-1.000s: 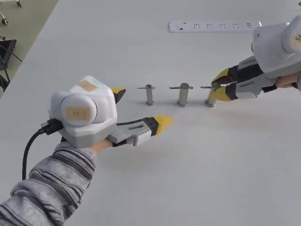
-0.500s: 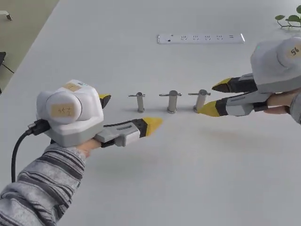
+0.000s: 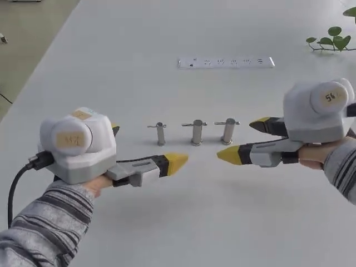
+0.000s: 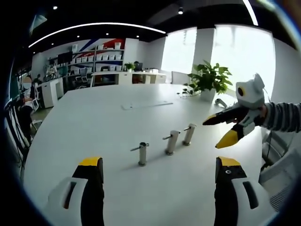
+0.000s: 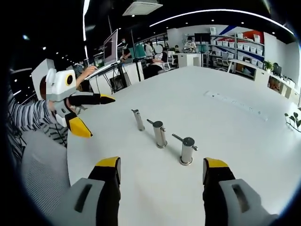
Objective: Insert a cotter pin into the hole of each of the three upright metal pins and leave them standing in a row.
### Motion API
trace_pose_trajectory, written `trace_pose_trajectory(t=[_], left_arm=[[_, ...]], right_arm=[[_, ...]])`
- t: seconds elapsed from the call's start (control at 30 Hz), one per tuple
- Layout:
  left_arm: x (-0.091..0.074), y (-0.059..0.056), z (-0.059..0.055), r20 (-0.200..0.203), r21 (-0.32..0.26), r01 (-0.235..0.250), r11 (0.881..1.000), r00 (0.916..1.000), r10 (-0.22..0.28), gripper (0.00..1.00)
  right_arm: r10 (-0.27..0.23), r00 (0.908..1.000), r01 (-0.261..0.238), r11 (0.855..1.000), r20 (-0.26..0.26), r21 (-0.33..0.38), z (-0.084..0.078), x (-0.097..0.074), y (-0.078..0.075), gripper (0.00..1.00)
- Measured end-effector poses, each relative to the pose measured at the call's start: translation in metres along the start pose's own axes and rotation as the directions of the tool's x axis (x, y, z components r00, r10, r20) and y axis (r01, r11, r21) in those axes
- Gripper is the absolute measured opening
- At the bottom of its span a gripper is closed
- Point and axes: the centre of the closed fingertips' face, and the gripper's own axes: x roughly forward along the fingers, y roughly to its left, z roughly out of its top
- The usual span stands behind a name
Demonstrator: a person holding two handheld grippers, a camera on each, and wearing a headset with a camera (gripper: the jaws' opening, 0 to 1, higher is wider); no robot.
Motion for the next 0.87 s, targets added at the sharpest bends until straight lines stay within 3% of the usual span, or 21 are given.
trace_pose_trajectory(t=[0.1, 0.37, 0.6, 0.87], left_arm=[[-0.003, -0.004, 0.001, 0.007, -0.004, -0.001, 1.000, 1.0000, 0.001, 0.99], [-0.004, -0.007, -0.005, -0.021, 0.004, -0.003, 1.000, 0.9998, 0.003, 0.99], [-0.008, -0.003, -0.002, -0.006, -0.018, -0.028, 0.999, 0.9996, 0.028, 0.98], [-0.008, -0.002, -0.007, -0.022, -0.026, -0.044, 0.999, 0.9988, 0.044, 0.97]], right_arm=[[-0.026, 0.9996, 0.026, 0.999, -0.010, 0.038, -0.005, -0.003, -0.002, 0.69], [-0.070, 0.9965, 0.065, 0.993, 0.046, 0.096, -0.005, -0.013, -0.002, 0.69], [-0.072, 0.9967, 0.068, 0.993, 0.038, 0.102, -0.011, -0.012, 0.002, 0.70], [-0.087, 0.9952, 0.082, 0.992, 0.045, 0.096, -0.009, -0.008, 0.001, 0.70]])
